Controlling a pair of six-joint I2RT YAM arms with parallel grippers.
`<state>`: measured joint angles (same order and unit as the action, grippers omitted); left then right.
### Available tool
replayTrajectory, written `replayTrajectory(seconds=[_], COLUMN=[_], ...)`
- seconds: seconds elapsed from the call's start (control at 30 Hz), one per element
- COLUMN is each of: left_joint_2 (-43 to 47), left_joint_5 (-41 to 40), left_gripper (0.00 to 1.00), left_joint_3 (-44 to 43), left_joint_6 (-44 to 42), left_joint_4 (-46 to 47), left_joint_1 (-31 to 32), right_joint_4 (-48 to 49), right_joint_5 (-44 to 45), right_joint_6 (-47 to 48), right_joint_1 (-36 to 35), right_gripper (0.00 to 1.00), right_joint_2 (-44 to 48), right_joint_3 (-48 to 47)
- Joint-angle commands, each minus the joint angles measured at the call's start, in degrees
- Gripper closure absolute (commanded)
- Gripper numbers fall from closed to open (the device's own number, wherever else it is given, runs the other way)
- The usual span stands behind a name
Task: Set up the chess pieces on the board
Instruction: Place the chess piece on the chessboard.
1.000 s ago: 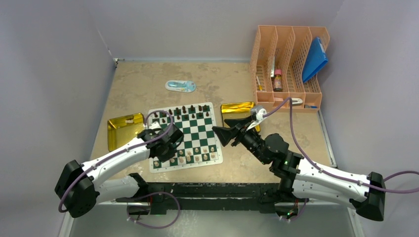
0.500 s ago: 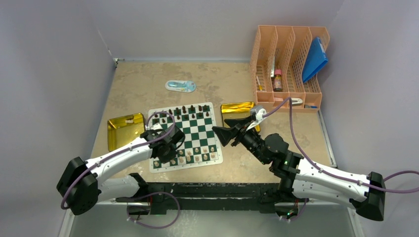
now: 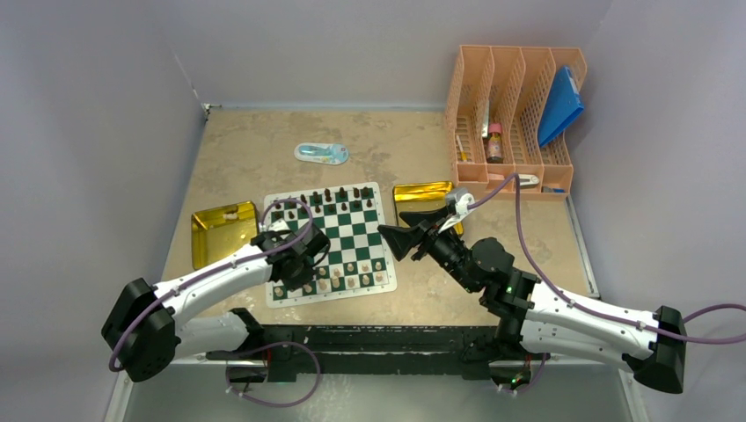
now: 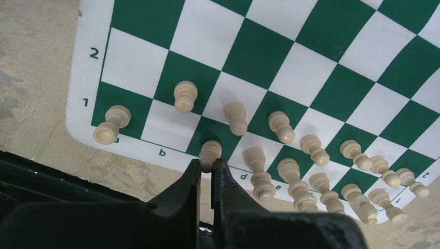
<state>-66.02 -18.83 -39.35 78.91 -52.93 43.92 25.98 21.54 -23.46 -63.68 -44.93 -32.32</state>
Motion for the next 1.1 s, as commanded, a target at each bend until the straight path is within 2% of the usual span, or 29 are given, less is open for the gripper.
replayTrajectory(seconds=[0.0,0.17,0.3,0.37,0.73,0.9,1.07], left_joint_2=[1.25,0.48,0.56,0.63,1.8,2.43,0.12], left_joint_5=[-1.73,-1.05,-0.77,-0.92,-3.0,-8.42,-18.17], left_gripper=[0.97,0.96,0.79,0.76,0.74,0.74,0.74], left_joint_3=[0.71,0.82,0.32,-0.2,-4.98,-9.51,-16.27], left_joint_6=[1.39,1.67,1.33,1.27,1.99,1.48,1.41], left_joint_4=[1.07,0.73,0.73,0.68,-4.01,-8.83,-15.37], left_joint_1=[0.36,0.63,0.88,0.9,1.08,1.16,0.12], right_joint_4=[2.65,2.5,3.03,3.19,3.24,3.03,3.02], right_joint_5=[0.6,0.74,0.81,0.72,0.25,-0.21,-1.44], right_joint_6=[0.44,0.79,0.9,0.88,1.13,0.96,0.78], right_joint_1=[0.22,0.24,0.18,0.22,0.22,0.27,0.22], right_gripper=[0.3,0.3,0.3,0.3,0.3,0.3,0.3], right_joint_2=[0.78,1.0,1.02,0.57,0.44,0.58,0.5], right_joint_3=[0.06,0.02,0.43,0.51,0.43,0.16,-0.14])
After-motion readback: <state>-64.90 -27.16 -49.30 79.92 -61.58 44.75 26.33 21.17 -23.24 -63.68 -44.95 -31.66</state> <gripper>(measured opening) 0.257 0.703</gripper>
